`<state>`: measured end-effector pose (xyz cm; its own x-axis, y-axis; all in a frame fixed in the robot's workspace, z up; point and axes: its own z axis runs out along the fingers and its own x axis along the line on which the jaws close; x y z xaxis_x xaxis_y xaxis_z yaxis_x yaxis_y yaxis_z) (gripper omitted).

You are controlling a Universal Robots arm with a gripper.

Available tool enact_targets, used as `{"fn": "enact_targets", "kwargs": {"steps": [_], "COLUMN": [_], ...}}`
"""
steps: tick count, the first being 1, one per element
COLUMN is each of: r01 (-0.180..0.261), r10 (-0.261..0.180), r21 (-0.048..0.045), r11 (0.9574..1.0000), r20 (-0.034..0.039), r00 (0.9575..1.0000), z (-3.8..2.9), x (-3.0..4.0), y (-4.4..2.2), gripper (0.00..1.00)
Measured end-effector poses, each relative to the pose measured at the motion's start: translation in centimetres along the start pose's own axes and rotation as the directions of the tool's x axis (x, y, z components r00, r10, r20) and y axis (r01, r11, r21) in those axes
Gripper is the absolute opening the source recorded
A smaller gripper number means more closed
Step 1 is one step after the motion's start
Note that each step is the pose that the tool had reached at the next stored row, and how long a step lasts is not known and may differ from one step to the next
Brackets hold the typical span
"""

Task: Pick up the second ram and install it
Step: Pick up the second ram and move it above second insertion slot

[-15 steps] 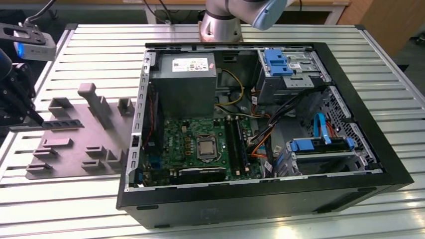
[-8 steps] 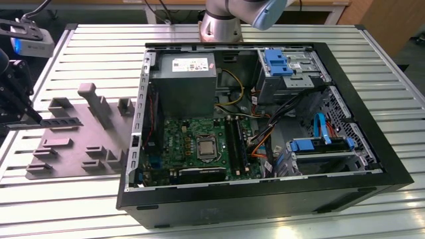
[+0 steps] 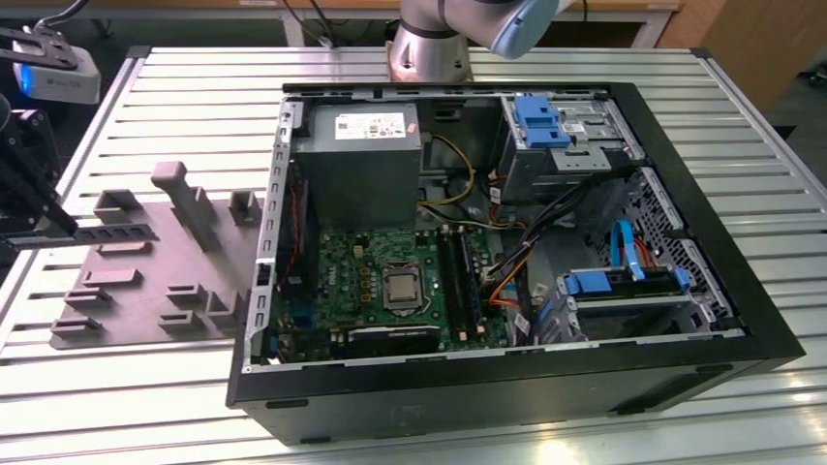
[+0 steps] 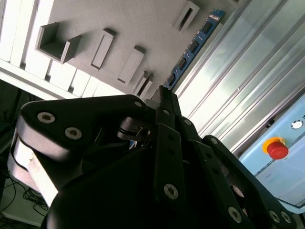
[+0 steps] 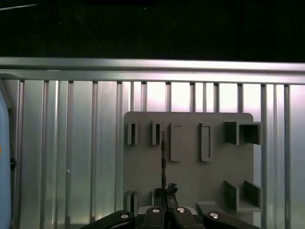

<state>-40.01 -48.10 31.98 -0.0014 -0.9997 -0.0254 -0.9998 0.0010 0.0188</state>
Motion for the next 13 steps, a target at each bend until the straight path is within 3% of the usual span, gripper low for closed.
{"fn": "enact_targets", "kwargs": {"steps": [13], "r01": [0.000], "r10": [0.000], "r21": [0.0051], "r11": [1.0000], "r20": [0.0000], "r00": [1.0000], "z": [-1.22], "x": [-0.04], "y": [0.02], "gripper": [0.11]}}
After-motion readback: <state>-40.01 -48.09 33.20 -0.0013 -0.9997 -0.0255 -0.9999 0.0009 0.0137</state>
